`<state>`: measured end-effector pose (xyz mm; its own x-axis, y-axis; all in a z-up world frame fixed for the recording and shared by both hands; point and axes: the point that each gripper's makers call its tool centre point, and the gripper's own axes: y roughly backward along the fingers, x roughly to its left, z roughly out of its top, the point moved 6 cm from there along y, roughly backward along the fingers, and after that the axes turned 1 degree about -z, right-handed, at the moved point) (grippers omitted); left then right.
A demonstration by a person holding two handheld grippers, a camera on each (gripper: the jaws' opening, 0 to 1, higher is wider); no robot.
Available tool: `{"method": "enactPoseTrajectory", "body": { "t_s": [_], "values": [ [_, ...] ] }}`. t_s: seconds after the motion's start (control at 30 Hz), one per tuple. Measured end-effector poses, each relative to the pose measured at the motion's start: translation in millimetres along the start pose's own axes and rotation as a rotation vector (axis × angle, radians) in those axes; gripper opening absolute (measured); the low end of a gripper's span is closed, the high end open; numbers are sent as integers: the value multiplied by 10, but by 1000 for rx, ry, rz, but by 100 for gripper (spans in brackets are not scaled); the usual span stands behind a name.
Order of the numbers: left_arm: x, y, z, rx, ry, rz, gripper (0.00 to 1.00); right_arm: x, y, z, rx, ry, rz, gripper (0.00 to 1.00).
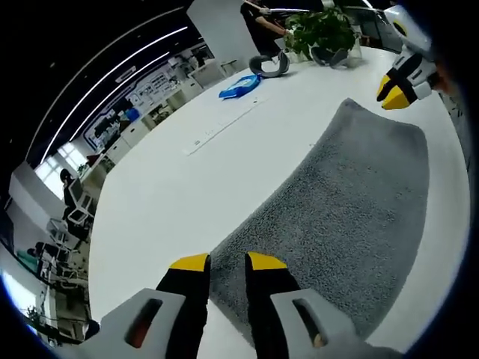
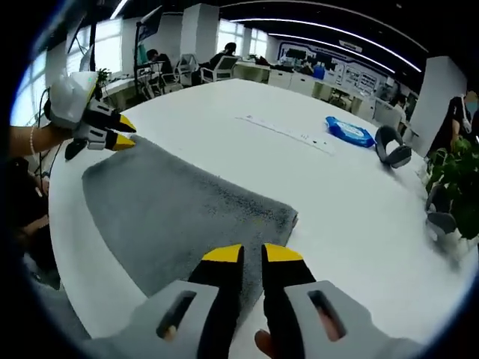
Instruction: Fold the towel on the table until its edges align and the towel forms a compact rectangular stack.
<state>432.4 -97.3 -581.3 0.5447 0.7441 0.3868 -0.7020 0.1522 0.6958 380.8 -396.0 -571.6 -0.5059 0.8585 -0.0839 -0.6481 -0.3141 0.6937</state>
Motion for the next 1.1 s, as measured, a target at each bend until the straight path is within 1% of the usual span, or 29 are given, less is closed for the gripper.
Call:
{"method": "enactPoseTrajectory", "body": {
  "t_s": [0.07,0.13,0.2,0.27,0.3,0.33,0.37,0.43,0.5,0.63,0.73,0.8,0.83,0.9,0.97,1.1],
  "values": [
    [-41,-37,11,6,19,-24,16,45,32,-59,14,-7,6,0],
    [-83,-59,24,15,14,-41,14,72,55,-115,24,-16,7,0],
    [-101,-77,25,26,9,-47,11,111,83,-168,38,-52,23,0],
    [-115,-111,4,47,14,-65,9,142,100,-217,51,-91,33,0],
    [-125,-127,-24,71,21,-78,7,170,110,-246,63,-103,41,0],
    [-124,-135,-44,89,32,-77,3,194,115,-264,67,-111,48,0],
    [-122,-147,-59,101,35,-78,1,221,112,-288,70,-114,54,0],
    [-127,-161,-57,102,40,-86,1,259,102,-327,88,-107,58,0],
    [-130,-170,-51,110,34,-91,1,296,82,-404,144,-98,76,0],
    [-151,-192,-69,122,27,-106,1,329,55,-456,146,-107,77,0],
    [-153,-199,-65,126,23,-102,1,350,27,-491,171,-83,75,0],
    [-166,-206,-66,129,5,-98,1,349,11,-485,179,-80,75,0],
    [-174,-206,-63,132,1,-92,1,343,-3,-484,193,-81,79,0],
    [-195,-195,-54,139,-43,-81,1,333,-7,-478,213,-84,83,0],
    [-206,-208,-53,144,-66,-73,1,326,-20,-475,223,-96,81,0],
    [-201,-211,-25,180,-70,-75,1,327,-25,-469,244,-99,84,0]
  ]
}}
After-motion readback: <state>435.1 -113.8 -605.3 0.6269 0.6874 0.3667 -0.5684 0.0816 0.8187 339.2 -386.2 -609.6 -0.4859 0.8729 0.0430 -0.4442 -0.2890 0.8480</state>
